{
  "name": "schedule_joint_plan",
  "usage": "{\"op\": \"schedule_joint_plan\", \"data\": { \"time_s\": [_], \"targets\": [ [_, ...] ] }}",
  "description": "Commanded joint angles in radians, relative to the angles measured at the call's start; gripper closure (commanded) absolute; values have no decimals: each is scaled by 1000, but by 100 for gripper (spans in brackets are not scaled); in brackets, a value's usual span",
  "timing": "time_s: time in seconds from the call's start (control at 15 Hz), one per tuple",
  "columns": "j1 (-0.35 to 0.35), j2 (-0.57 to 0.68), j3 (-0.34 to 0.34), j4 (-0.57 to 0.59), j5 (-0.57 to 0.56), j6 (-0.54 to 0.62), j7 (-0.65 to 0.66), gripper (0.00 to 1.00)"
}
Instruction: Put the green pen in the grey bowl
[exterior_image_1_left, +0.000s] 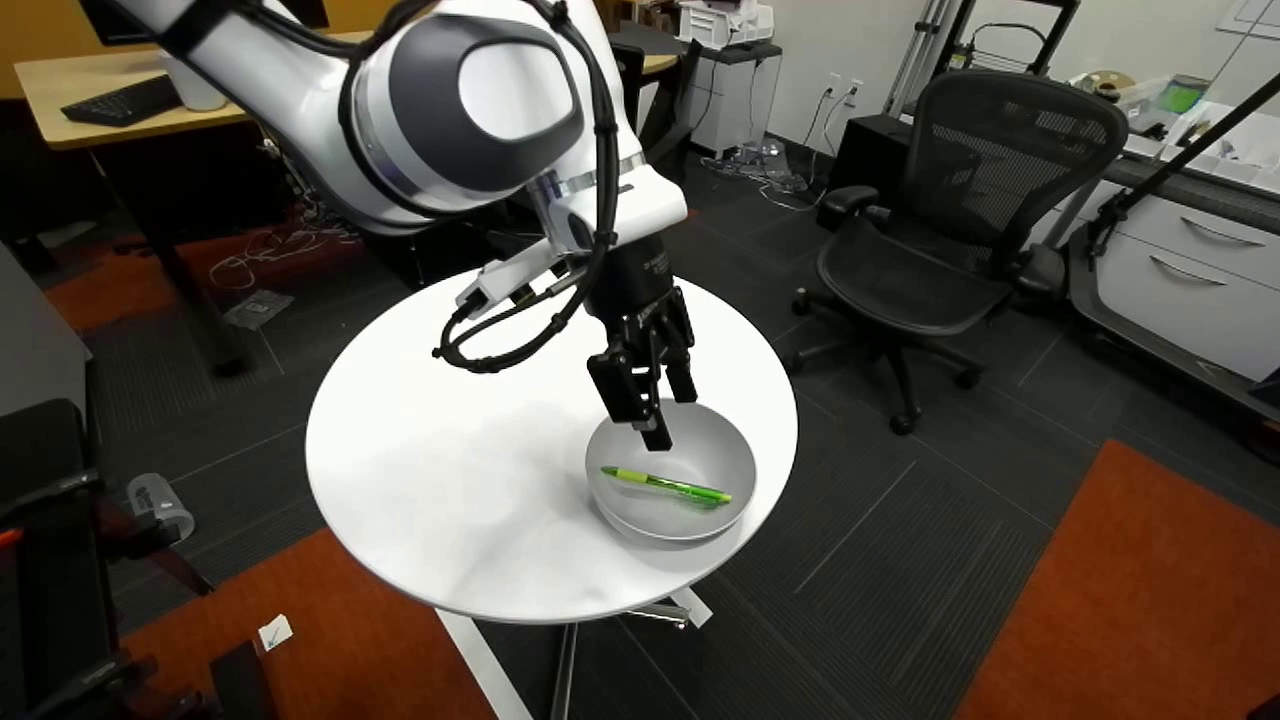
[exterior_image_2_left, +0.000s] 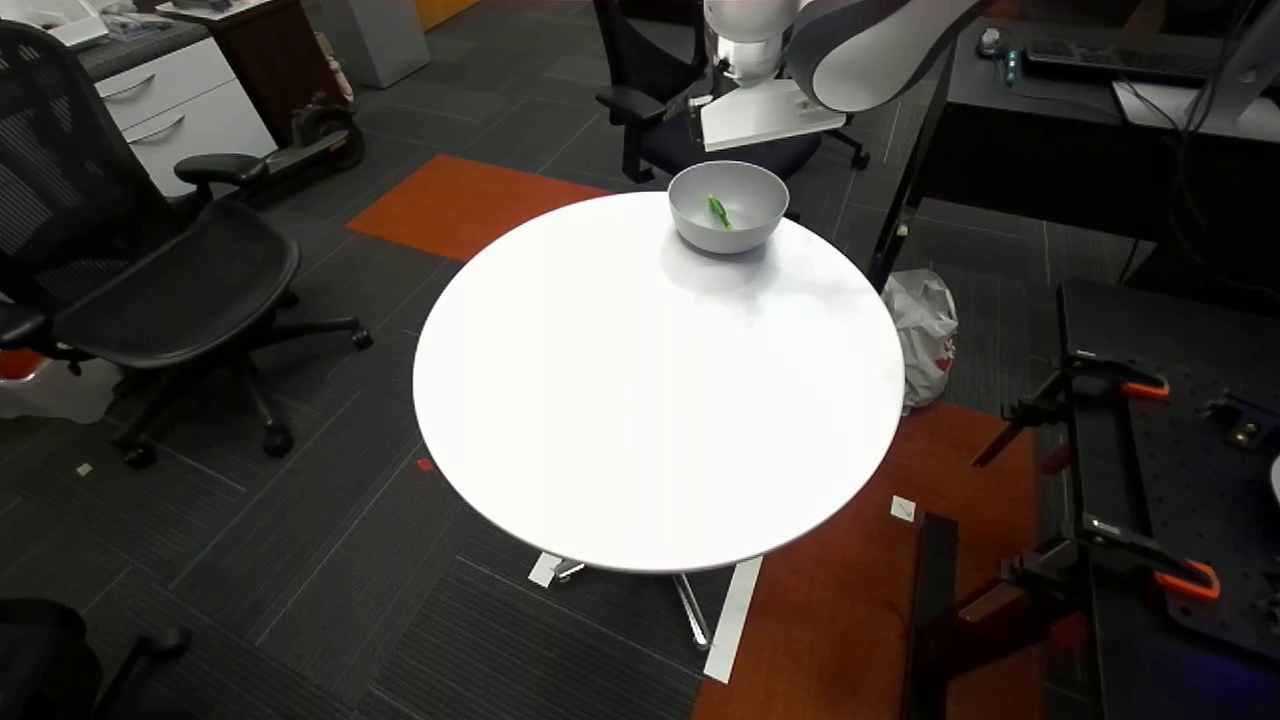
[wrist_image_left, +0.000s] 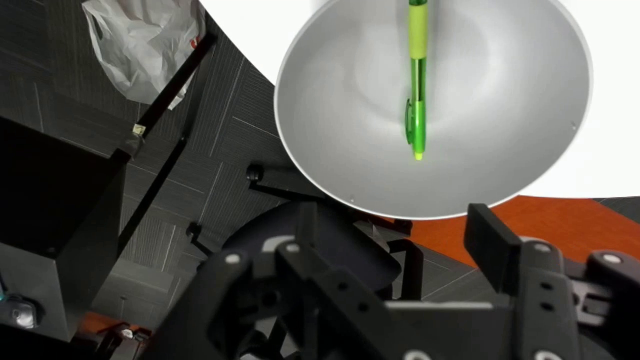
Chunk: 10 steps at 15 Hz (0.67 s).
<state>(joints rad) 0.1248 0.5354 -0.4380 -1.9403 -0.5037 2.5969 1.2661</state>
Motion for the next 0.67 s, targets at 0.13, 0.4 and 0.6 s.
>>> {"op": "schedule_joint_plan", "data": {
  "time_s": [0.13,0.4,0.6],
  "targets": [
    [10,4,-10,14,-23,-14,41,0],
    [-11,2,11,5,-6,-4,2,0],
    [-11,3,11,5,-6,-4,2,0]
  ]
}}
